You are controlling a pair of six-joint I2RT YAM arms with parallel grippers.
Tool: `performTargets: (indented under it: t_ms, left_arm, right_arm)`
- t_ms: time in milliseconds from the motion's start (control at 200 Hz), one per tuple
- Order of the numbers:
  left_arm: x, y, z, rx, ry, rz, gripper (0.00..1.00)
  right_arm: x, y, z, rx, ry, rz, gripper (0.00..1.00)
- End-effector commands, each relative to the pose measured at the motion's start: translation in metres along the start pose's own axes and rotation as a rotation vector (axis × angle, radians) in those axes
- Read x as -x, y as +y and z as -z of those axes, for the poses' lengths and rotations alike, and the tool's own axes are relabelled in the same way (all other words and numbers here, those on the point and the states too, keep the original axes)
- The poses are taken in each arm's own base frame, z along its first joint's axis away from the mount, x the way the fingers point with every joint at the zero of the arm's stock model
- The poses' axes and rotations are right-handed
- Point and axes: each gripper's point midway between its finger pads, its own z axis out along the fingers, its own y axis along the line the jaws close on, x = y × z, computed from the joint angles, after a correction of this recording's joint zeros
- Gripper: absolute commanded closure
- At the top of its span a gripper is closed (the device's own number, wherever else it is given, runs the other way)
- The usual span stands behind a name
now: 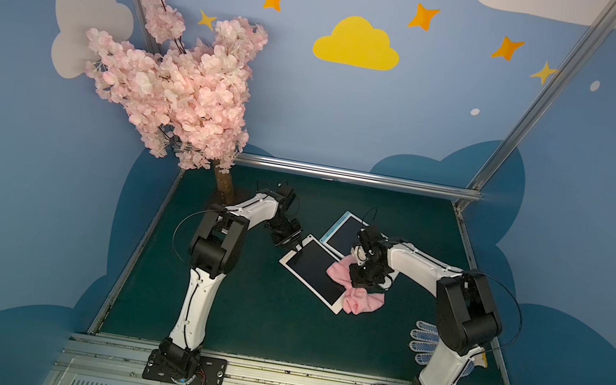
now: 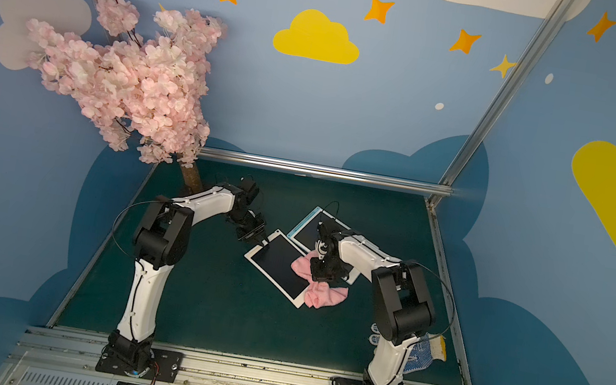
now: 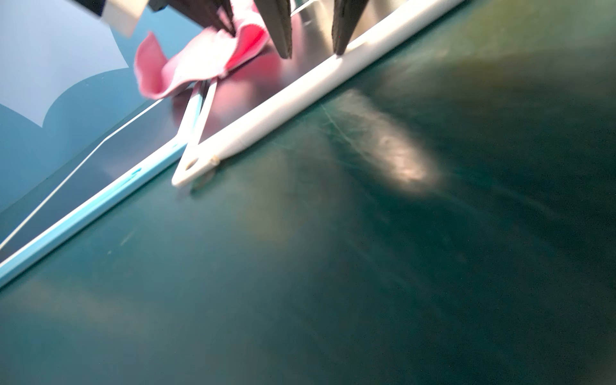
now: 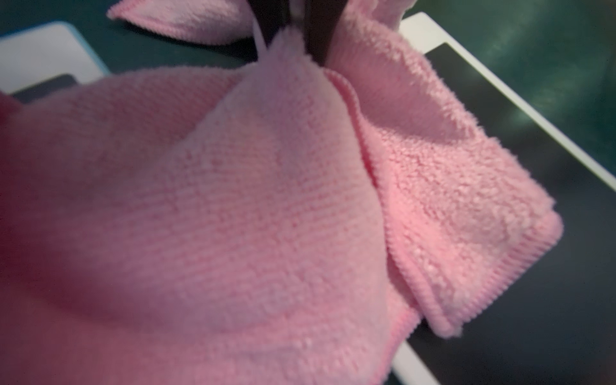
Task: Wipe the drawing tablet
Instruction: Wipe the dirt from the drawing tablet.
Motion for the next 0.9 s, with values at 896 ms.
performTargets:
  t_ms: [896]
  left_arm:
    - [0.006, 0.024, -0.019, 0.093, 0.007, 0.018, 0.75]
  right_arm:
    - [-0.02, -0.028, 0.008, 0.012, 0.071, -0.097, 1.0]
